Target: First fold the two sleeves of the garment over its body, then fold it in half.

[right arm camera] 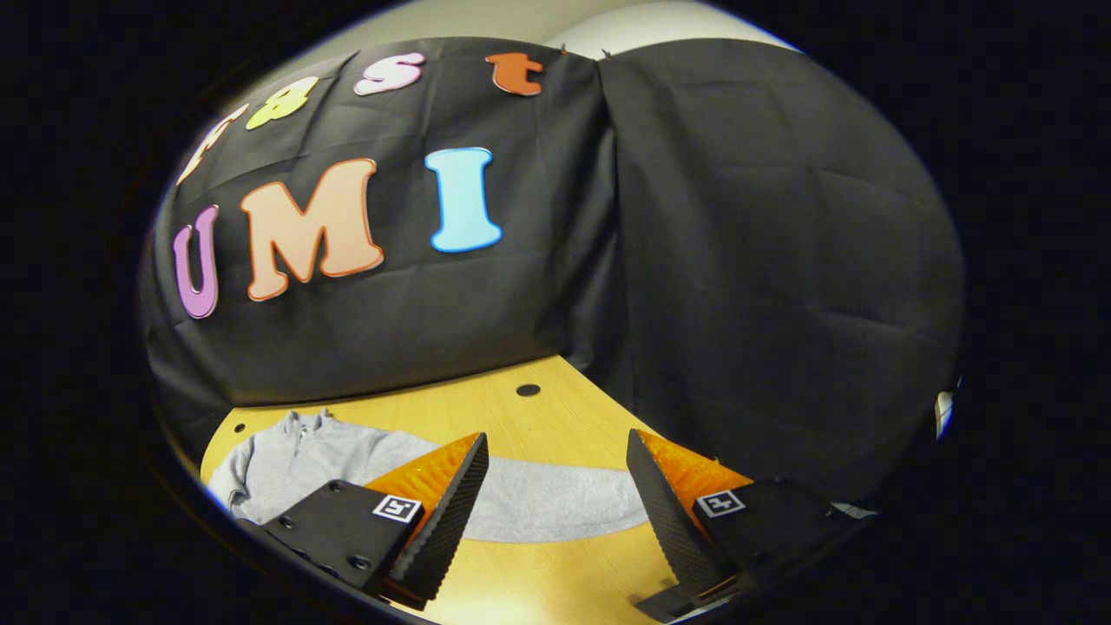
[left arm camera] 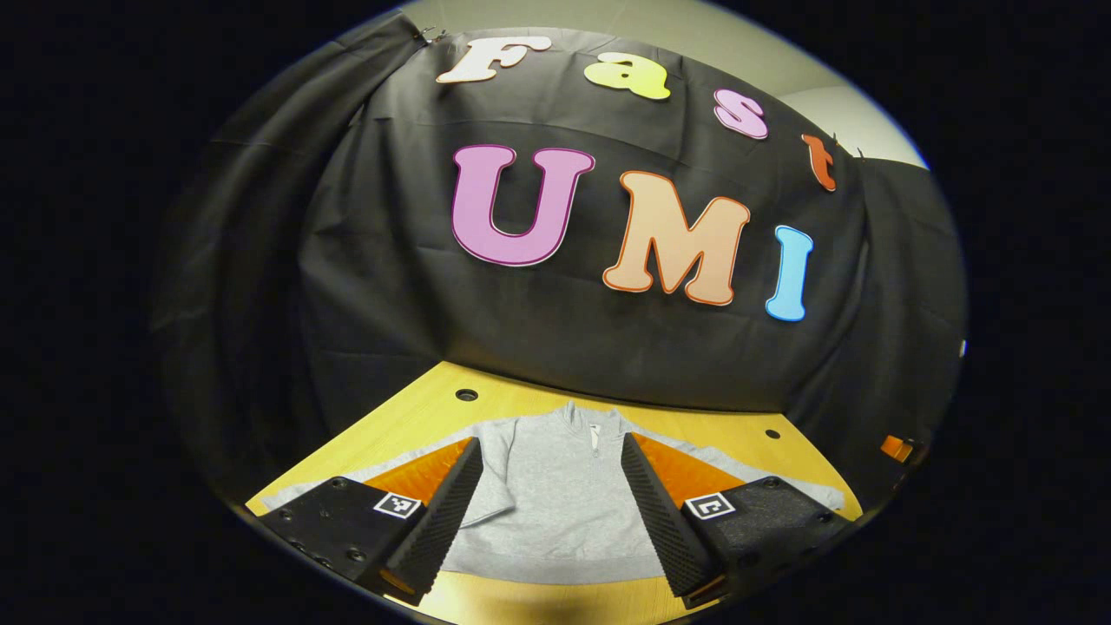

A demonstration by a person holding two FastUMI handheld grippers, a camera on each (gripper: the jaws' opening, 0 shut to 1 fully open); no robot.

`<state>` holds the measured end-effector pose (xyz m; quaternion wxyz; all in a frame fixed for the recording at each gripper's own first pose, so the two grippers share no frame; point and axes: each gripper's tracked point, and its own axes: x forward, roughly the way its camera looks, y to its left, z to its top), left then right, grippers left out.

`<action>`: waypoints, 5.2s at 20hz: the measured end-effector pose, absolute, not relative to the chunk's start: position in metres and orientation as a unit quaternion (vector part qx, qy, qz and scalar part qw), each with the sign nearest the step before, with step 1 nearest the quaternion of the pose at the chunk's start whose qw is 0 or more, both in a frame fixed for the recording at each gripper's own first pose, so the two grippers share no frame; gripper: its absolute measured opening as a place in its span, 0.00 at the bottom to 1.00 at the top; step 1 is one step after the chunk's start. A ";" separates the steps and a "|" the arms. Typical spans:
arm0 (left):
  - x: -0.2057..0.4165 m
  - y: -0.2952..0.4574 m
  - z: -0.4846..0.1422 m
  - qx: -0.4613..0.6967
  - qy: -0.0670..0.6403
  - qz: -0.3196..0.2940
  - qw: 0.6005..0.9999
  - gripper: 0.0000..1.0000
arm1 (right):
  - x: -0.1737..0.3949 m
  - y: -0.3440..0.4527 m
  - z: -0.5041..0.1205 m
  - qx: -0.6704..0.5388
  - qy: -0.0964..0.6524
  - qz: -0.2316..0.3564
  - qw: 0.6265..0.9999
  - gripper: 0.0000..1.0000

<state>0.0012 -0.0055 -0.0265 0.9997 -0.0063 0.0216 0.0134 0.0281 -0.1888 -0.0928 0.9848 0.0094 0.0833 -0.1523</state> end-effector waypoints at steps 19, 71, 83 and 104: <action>-0.007 -0.021 -0.061 -0.010 0.064 0.054 0.996 0.94 | 0.071 -0.306 -0.266 0.049 0.243 -0.201 0.948 0.99; -0.021 0.131 -0.090 -0.010 0.110 0.059 0.992 0.94 | 0.139 0.195 -0.099 0.050 0.137 0.132 0.980 0.07; -0.054 0.201 -0.114 -0.030 0.125 0.152 0.980 0.95 | 0.126 0.382 -0.157 0.130 0.190 0.324 0.918 0.07; -0.080 0.305 -0.236 -0.055 0.209 0.249 0.944 0.95 | 0.119 0.431 -0.273 0.052 0.240 0.348 0.905 0.97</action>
